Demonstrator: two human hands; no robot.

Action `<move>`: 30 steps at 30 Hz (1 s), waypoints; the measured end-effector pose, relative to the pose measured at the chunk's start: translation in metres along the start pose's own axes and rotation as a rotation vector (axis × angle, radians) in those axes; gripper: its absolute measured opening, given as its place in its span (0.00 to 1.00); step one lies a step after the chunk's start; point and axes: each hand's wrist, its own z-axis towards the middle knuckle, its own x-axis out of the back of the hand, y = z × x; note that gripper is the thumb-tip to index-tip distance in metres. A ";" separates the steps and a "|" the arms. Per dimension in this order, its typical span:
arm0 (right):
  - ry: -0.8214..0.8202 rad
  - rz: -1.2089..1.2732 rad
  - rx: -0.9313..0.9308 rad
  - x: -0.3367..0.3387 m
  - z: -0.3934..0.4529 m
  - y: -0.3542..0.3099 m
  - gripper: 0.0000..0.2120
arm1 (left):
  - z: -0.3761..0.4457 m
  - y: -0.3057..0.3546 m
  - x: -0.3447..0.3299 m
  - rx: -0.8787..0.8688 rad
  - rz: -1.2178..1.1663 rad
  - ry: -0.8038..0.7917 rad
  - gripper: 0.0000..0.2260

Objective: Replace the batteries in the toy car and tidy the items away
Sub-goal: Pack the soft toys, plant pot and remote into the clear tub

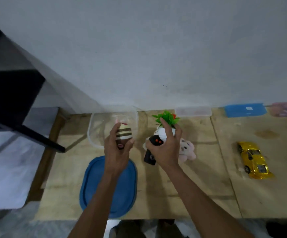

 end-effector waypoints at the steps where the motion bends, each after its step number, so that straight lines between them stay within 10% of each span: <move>1: -0.019 -0.003 0.023 -0.011 0.008 -0.009 0.40 | 0.010 -0.002 0.010 0.017 0.012 0.020 0.30; 30: -0.676 -0.747 -0.064 -0.196 0.099 -0.015 0.43 | 0.145 -0.143 0.039 0.492 0.568 -0.421 0.44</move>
